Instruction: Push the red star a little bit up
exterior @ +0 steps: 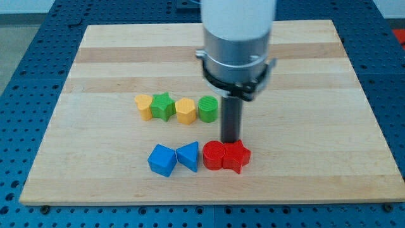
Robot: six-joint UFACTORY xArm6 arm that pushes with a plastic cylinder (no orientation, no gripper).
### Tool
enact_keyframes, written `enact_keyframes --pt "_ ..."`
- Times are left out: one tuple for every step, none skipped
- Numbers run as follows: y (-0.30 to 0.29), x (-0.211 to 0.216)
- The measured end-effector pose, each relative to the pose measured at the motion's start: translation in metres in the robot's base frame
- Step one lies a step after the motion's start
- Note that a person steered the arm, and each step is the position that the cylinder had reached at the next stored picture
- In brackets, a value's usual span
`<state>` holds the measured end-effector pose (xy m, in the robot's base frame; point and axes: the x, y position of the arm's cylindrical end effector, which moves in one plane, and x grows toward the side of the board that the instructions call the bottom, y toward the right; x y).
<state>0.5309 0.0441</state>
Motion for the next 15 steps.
enact_keyframes --pt "0.042 0.029" --pt "0.093 0.044" --pt "0.140 0.049" --pt "0.147 0.054" --pt "0.115 0.055" --pt "0.077 0.050" --pt "0.047 0.014" --pt "0.032 -0.046" --pt "0.062 -0.054" --pt "0.097 -0.013" --pt "0.099 0.036" --pt "0.079 0.065" --pt "0.031 0.079" --pt "-0.031 0.083" --pt "-0.051 0.083"
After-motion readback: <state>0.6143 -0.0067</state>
